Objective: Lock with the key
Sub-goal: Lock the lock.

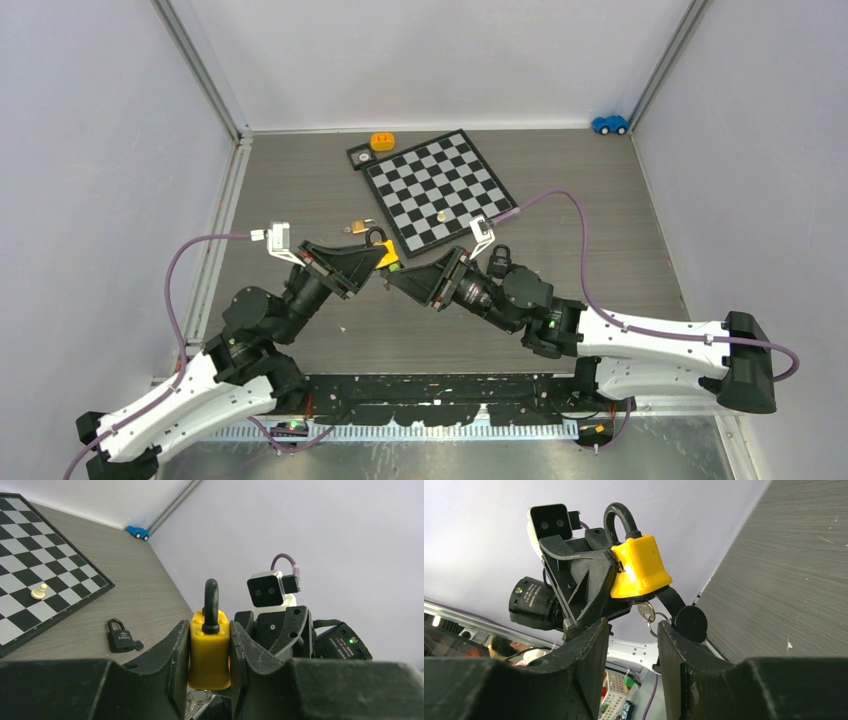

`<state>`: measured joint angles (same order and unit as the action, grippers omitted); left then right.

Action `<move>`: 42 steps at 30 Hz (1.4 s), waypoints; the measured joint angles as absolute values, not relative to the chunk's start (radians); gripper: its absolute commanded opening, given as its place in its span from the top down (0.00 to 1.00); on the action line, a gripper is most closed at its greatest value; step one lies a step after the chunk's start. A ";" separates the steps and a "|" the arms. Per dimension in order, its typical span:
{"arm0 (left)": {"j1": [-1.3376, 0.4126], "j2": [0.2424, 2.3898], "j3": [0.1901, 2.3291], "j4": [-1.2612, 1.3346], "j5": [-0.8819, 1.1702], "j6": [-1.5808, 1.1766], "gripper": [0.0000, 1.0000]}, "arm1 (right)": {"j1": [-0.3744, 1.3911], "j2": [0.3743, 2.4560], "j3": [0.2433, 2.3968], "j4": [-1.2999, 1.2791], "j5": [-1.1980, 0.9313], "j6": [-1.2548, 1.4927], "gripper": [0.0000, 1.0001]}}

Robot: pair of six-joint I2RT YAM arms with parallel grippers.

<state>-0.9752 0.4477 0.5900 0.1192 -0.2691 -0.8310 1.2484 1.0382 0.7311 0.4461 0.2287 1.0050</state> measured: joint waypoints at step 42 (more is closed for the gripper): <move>-0.972 0.447 0.590 0.149 -0.265 -0.862 1.00 | 1.250 1.087 0.742 0.485 0.258 0.903 0.80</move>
<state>-0.9722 0.4473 0.5900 0.1490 -0.2646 -0.8616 1.2499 1.0870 0.7422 0.4847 0.2584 0.9031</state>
